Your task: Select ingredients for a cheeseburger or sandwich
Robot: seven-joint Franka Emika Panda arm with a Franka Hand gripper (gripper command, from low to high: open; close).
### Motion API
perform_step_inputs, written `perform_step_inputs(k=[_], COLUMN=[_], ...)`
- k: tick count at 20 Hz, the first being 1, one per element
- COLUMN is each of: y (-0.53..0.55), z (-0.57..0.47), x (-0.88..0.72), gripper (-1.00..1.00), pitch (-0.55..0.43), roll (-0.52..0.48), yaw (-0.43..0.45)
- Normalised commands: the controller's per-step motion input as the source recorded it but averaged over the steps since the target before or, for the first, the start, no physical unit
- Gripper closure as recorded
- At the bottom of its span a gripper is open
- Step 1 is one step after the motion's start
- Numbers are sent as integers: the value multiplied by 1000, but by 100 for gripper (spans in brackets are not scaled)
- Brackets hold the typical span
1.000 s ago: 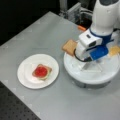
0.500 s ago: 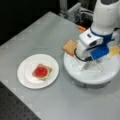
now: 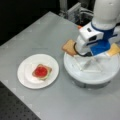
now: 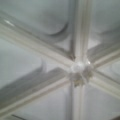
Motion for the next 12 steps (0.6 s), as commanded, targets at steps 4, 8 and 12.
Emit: perform_step_inputs(k=[4, 8, 12], y=[-72, -97, -115], z=[196, 224, 175], x=[62, 10, 7], gripper=[-100, -100, -100], pitch=[99, 65, 2], roll=[40, -42, -73], yaw=[-336, -487, -473])
